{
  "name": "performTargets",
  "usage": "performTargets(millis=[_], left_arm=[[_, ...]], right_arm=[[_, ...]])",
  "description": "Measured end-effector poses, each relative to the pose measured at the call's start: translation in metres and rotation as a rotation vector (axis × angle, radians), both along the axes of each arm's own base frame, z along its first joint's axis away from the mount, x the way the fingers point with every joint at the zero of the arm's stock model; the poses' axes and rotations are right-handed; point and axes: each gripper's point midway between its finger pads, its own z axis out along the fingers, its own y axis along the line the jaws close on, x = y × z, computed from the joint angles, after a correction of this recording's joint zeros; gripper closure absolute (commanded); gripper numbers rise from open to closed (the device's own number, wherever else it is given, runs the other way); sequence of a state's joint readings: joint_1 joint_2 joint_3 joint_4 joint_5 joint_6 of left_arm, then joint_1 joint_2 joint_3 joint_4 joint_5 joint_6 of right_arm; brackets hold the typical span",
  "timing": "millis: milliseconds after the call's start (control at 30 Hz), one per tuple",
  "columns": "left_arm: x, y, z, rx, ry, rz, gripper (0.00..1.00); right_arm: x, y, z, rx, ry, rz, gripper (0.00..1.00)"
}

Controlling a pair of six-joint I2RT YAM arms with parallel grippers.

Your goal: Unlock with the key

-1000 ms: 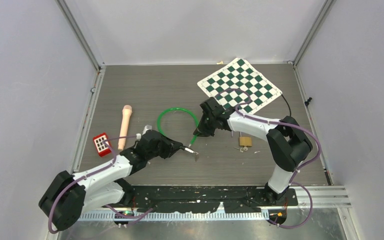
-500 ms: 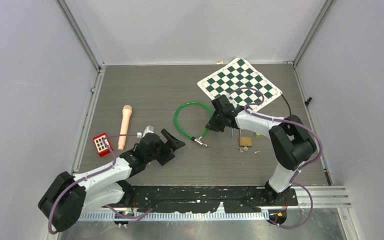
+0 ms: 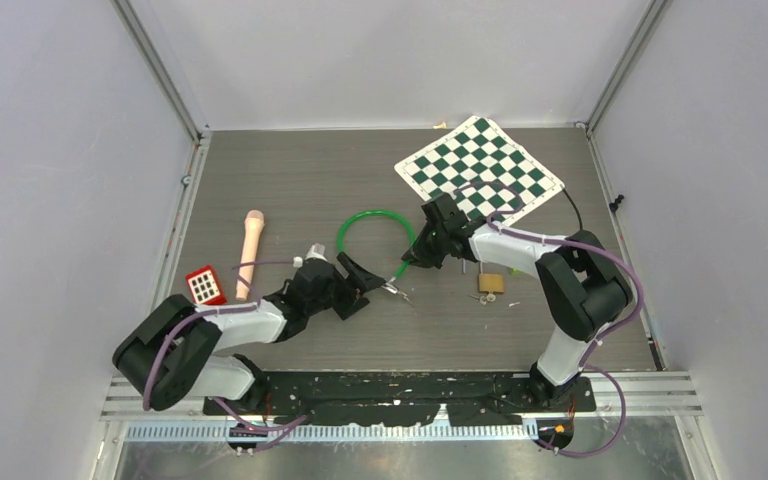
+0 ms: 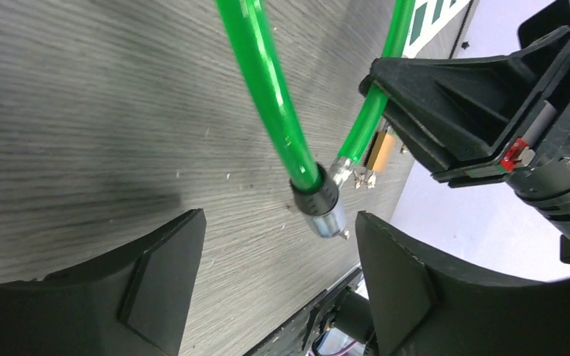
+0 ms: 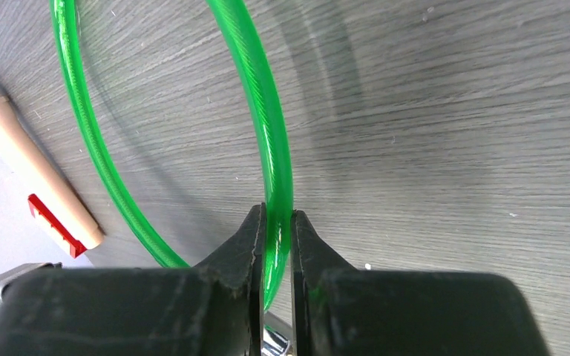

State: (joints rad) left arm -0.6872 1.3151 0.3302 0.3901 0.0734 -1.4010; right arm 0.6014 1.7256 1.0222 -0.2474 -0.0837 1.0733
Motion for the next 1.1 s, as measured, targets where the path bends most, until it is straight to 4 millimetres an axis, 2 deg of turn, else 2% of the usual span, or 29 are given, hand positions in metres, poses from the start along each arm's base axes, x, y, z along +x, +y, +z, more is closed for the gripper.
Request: performTargets(millis=[300,367,533,667,800,1100], left_arm=[[0.013,-0.02,0.003,-0.076,-0.031,-0.023,0.46],[0.014,-0.022,0.003,-0.091,-0.03,-0.023,0.58],[0.017,-0.026,0.011,-0.137,-0.052,-0.02,1.0],[0.013,-0.022,0.015,-0.175,-0.089,-0.01,1.0],[0.005,-0.015,0.022,-0.214,-0.139,-0.01,1.0],[-0.003,-0.011,0.061,-0.312,-0.274,-0.043,1.0]], right_arm=[[-0.012,0.008,-0.004,0.071,0.042,0.022,0.95],[-0.012,0.011,-0.003,0.088,0.042,0.024,0.95],[-0.012,0.014,-0.002,0.116,0.044,0.02,0.95],[-0.012,0.014,0.001,0.154,0.039,0.021,0.95],[-0.021,0.016,0.007,0.227,0.061,0.039,0.95],[-0.017,0.013,0.05,0.362,-0.054,0.111,0.95]])
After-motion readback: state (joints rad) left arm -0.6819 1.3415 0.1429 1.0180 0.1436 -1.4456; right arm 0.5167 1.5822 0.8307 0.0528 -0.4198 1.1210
